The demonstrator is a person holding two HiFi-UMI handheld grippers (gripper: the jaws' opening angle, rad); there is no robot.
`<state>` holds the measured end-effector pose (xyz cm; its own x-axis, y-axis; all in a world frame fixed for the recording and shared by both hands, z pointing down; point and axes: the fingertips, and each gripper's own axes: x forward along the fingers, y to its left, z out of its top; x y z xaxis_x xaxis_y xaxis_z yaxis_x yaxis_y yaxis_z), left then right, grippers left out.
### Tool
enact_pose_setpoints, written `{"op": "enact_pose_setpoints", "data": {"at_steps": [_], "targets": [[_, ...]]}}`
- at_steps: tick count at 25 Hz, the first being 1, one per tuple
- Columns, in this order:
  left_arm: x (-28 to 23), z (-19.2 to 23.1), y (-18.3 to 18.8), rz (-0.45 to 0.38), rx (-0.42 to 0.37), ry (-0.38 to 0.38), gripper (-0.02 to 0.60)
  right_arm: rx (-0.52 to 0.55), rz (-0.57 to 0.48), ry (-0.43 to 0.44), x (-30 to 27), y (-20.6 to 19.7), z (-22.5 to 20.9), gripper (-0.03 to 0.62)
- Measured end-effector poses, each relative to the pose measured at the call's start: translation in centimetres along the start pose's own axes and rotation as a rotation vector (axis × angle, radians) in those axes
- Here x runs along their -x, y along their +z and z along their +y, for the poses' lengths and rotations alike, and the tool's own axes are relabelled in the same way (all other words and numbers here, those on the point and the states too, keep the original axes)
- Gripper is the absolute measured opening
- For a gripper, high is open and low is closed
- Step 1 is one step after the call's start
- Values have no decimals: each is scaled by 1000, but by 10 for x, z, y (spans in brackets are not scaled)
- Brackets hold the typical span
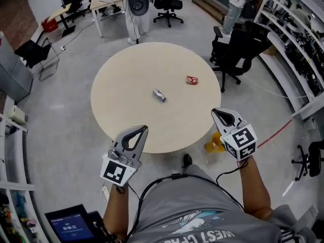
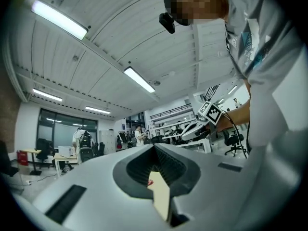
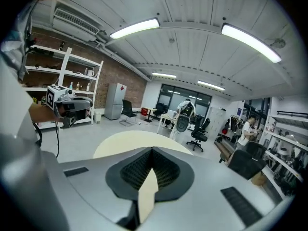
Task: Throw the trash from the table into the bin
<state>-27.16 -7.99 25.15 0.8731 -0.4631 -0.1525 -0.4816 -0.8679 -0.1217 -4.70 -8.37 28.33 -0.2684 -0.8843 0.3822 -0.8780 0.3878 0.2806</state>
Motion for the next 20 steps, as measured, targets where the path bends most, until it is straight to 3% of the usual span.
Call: {"op": "enact_pose_setpoints", "data": {"at_steps": [9,15,20], "targets": [[16,37,-27,82,27,148,43,16,16,179,-104,3,12,11],[13,103,-76,196,92,219,43,-18,111,325,-238,-20,24,12],[-26,138,-118,255,164,263,43,-26,209,428,-324,-55,21,18]]}}
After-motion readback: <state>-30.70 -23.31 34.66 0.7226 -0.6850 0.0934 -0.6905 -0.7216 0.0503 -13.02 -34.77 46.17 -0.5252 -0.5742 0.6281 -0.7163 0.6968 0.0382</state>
